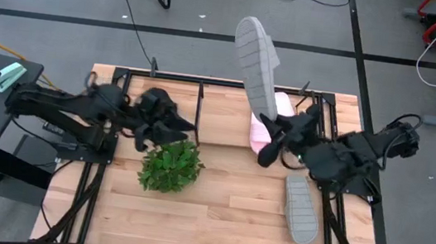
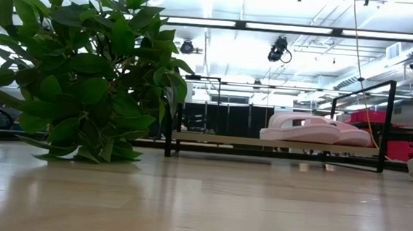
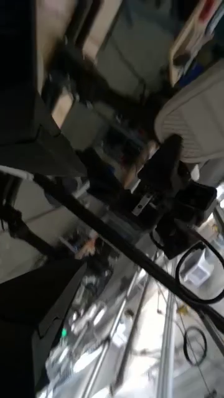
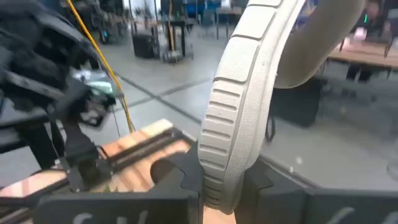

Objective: Pick and place slides into the shelf
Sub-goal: Put the left gray slide on the shelf

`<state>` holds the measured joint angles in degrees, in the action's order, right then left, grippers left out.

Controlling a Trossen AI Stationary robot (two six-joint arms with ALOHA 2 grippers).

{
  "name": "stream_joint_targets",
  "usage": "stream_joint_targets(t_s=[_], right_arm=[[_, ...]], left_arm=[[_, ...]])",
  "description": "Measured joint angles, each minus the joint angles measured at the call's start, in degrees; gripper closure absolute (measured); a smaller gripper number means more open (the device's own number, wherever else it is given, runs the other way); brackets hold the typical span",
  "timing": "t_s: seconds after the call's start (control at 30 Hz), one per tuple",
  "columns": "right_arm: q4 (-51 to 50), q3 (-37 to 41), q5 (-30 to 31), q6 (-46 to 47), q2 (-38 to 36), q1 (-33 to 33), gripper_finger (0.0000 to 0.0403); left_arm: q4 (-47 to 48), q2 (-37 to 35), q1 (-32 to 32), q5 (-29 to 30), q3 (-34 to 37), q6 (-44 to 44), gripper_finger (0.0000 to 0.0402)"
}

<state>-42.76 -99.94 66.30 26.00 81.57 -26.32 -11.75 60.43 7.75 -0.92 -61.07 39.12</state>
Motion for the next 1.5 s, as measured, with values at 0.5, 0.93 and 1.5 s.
stream_joint_targets(t_s=[0.5,0.93,1.5], right_arm=[[-22.8,-2.0,-21.7,11.0,8.0,16.1,0.0355],[-33.9,-2.0,-30.3,7.3,19.2,21.2,0.0355],[-36.1,-2.0,-27.5,7.4,27.6,21.8,0.0355]], left_arm=[[18.3,-15.3,0.0,5.0,0.0,-2.3,0.0199],[29.1,-17.9,0.0,5.0,0.0,-2.3,0.0211],[39.9,-20.4,0.0,5.0,0.0,-1.9,0.0219]])
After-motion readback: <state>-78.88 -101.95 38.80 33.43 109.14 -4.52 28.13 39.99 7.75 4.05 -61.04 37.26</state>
